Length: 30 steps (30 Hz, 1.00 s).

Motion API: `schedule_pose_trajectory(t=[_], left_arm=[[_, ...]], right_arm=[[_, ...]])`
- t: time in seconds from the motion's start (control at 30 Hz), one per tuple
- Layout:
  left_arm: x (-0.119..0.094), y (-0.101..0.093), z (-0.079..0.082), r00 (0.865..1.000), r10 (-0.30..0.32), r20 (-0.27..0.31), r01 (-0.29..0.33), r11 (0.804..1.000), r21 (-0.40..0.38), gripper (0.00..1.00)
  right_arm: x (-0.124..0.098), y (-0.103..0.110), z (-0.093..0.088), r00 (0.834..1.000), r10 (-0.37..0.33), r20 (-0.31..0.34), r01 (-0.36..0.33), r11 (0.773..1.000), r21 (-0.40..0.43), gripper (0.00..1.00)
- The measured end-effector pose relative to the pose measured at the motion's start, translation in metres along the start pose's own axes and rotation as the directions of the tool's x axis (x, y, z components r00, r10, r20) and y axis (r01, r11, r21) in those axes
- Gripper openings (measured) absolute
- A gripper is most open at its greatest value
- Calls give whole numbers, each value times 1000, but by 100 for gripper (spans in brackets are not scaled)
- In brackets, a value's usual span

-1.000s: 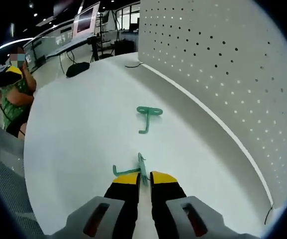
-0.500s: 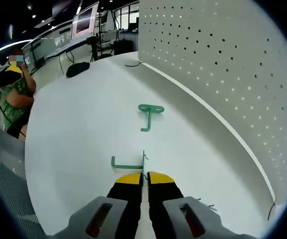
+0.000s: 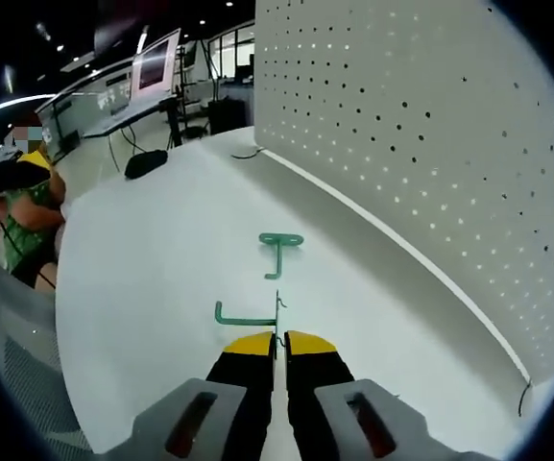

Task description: Insert the hook assembly into the mounting plate slot until the hook locks in place.

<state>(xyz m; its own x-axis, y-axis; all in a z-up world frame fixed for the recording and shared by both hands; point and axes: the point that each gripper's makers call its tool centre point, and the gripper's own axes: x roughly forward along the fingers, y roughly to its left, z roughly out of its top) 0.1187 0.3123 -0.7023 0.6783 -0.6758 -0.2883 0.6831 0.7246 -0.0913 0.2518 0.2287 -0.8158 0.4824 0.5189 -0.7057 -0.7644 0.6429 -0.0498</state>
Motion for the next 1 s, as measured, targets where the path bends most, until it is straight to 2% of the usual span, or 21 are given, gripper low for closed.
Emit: schedule_pose_trajectory(t=[0.13, 0.53, 0.7, 0.8, 1.0], left_arm=[[1, 0, 3, 1000, 2, 6, -2, 1000, 8, 68], [5, -8, 11, 1000, -10, 28, 12, 999, -42, 65], [8, -11, 8, 1000, -19, -8, 18, 997, -80, 64], [9, -14, 9, 1000, -23, -12, 22, 997, -80, 61], [11, -17, 13, 1000, -13, 0, 13, 997, -83, 62]], right_arm=[[-7, 2, 8, 999, -10, 41, 9, 1000, 23, 2], [-30, 2, 18, 992, -51, 117, 43, 996, 72, 2], [-41, 6, 28, 984, -60, 168, 48, 996, 74, 2], [-46, 8, 32, 981, -61, 186, 49, 997, 67, 2], [-60, 11, 40, 969, -70, 239, 52, 996, 79, 3]])
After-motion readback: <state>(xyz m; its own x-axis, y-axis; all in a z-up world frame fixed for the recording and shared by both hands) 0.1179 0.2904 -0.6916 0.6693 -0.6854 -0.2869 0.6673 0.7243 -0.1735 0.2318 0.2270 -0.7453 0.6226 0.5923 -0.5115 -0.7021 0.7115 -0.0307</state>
